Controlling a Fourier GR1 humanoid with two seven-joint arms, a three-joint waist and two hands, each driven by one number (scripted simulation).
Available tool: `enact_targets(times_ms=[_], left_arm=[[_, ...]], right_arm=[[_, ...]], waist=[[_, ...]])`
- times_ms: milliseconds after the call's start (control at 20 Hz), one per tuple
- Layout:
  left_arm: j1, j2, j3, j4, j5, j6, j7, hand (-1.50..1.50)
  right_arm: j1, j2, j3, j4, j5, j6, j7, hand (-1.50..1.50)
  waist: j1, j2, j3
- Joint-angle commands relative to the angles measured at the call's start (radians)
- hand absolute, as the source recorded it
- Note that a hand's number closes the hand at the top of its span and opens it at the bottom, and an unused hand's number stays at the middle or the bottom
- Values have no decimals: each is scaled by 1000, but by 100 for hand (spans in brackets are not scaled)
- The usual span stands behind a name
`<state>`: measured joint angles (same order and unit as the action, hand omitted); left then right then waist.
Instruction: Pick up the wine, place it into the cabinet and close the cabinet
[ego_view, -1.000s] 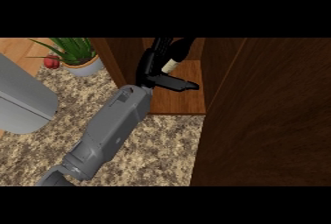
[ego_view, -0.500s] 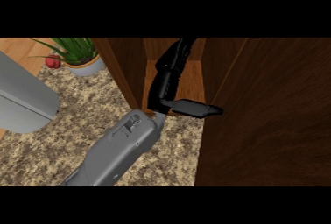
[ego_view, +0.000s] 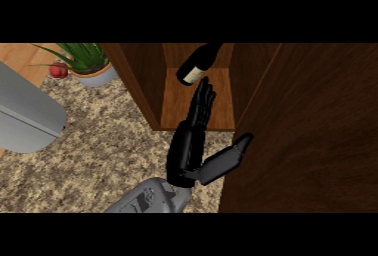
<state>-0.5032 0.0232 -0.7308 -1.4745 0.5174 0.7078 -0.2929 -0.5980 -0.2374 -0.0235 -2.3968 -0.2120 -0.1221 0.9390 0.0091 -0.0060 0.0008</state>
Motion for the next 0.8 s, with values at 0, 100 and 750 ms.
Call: enact_targets(times_ms=[0, 100, 750], left_arm=[[130, -19, -83, -203, -39, 81, 27, -150], [221, -22, -108, -185, -48, 38, -50, 150], [503, 327, -133, -578, -37, -143, -35, 150]], right_arm=[[9, 3, 1, -30, -1, -4, 0, -150], [-77, -26, -19, -16, -19, -33, 75, -150], [46, 10, 165, -89, -59, 83, 9, 150]], waist=[[2, -1, -1], [-5, 1, -2], [5, 1, -1]])
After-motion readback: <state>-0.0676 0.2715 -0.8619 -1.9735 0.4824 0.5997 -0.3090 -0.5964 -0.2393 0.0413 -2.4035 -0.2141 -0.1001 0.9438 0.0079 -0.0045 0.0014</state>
